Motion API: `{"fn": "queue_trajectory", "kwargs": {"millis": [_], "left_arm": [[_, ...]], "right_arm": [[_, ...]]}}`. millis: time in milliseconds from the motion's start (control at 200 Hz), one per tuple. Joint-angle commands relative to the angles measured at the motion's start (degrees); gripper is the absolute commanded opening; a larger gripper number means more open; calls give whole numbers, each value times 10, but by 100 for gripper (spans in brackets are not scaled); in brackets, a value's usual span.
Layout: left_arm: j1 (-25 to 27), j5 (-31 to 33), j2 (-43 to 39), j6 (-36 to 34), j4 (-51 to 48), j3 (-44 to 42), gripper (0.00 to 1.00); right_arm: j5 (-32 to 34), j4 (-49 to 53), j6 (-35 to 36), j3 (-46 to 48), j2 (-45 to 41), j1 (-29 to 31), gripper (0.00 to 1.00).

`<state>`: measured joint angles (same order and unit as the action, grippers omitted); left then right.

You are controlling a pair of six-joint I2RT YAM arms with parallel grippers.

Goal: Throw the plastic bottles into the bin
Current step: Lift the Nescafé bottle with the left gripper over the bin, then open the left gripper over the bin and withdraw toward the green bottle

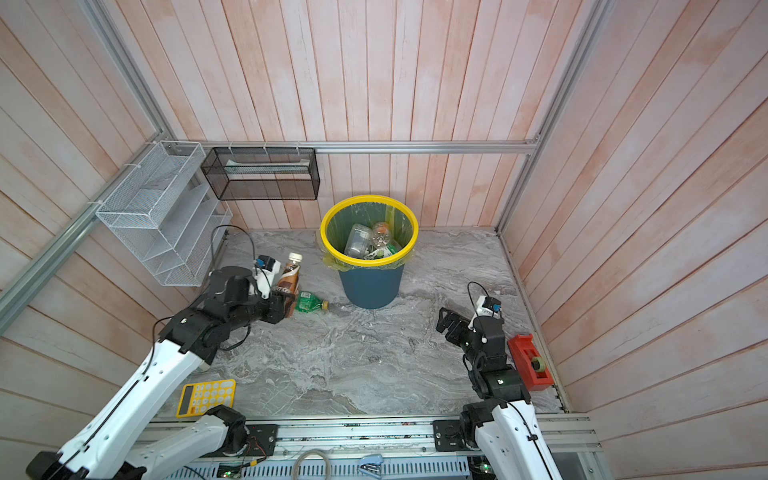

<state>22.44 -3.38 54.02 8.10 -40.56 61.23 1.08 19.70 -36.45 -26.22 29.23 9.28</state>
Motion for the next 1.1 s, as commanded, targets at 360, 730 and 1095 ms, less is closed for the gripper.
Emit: {"fn": "queue_trajectory", "kwargs": {"millis": [360, 730, 1095], "left_arm": [[40, -73, 183, 44, 103, 259, 44], [94, 47, 358, 37, -29, 452, 86], [85, 117, 295, 27, -21, 401, 100]], "right_arm": [[18, 28, 9, -47, -27, -2, 99], [6, 23, 23, -47, -11, -2, 99], [2, 14, 16, -34, -6, -2, 99]]}}
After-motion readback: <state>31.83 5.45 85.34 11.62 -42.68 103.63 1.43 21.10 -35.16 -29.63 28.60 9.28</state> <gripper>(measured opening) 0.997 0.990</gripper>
